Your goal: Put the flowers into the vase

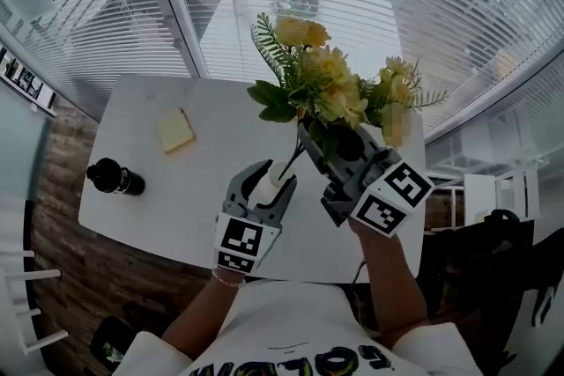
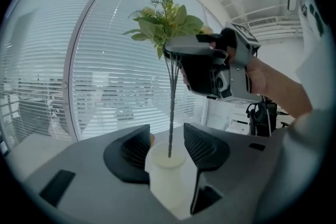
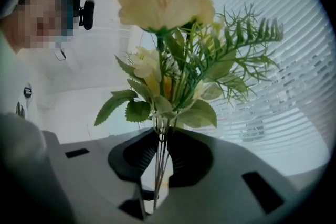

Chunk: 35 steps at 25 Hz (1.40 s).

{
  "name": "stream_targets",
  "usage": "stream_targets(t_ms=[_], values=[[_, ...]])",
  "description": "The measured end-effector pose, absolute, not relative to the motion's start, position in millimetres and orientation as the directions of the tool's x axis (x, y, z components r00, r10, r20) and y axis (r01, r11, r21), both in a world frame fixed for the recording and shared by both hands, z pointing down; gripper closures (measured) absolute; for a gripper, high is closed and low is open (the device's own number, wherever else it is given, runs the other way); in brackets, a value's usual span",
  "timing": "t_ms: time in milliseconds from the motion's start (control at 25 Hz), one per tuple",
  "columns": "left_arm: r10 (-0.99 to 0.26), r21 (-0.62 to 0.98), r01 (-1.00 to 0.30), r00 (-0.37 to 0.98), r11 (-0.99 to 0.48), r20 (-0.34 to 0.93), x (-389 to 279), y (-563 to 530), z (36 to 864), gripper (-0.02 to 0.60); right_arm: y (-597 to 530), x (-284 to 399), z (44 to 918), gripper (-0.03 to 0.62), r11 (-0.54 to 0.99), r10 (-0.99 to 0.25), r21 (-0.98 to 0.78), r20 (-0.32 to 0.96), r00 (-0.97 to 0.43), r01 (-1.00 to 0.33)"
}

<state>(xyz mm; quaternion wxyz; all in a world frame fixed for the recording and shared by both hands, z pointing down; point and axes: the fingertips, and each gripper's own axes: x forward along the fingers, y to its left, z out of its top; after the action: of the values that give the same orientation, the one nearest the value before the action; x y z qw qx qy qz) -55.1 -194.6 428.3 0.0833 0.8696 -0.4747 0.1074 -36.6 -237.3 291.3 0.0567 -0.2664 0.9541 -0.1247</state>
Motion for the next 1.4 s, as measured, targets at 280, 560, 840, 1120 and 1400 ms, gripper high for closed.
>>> stream_targets(t_ms=[280, 560, 840, 1120, 1400], values=[[-0.780, 0.031, -0.828, 0.539, -0.560, 0.318, -50.8, -194.9, 453.5, 0.313, -237.9, -43.2, 315.5, 0.530, 0.816, -0.534, -0.264, -0.004, -0.845, -0.515], [-0.790, 0.027, -0.840, 0.521, -0.542, 0.323, -52.0, -196.4, 468.9, 0.318, -236.5, -43.9, 341.7, 0.526, 0.796, -0.554, -0.279, 0.023, -0.832, -0.537], [-0.797, 0.010, -0.841, 0.518, -0.542, 0.311, -52.4, -195.0, 471.9, 0.319, -236.7, -44.4, 374.0, 0.522, 0.776, -0.560, -0.310, 0.060, -0.826, -0.549], [-0.796, 0.007, -0.839, 0.520, -0.545, 0.310, -50.3, -197.2, 468.8, 0.321, -240.1, -41.9, 401.0, 0.516, 0.757, -0.564, -0.319, 0.120, -0.817, -0.570], [-0.796, 0.010, -0.837, 0.525, -0.548, 0.301, -51.1, -196.5, 467.8, 0.321, -239.9, -42.8, 419.8, 0.510, 0.749, -0.557, -0.336, 0.148, -0.817, -0.571]])
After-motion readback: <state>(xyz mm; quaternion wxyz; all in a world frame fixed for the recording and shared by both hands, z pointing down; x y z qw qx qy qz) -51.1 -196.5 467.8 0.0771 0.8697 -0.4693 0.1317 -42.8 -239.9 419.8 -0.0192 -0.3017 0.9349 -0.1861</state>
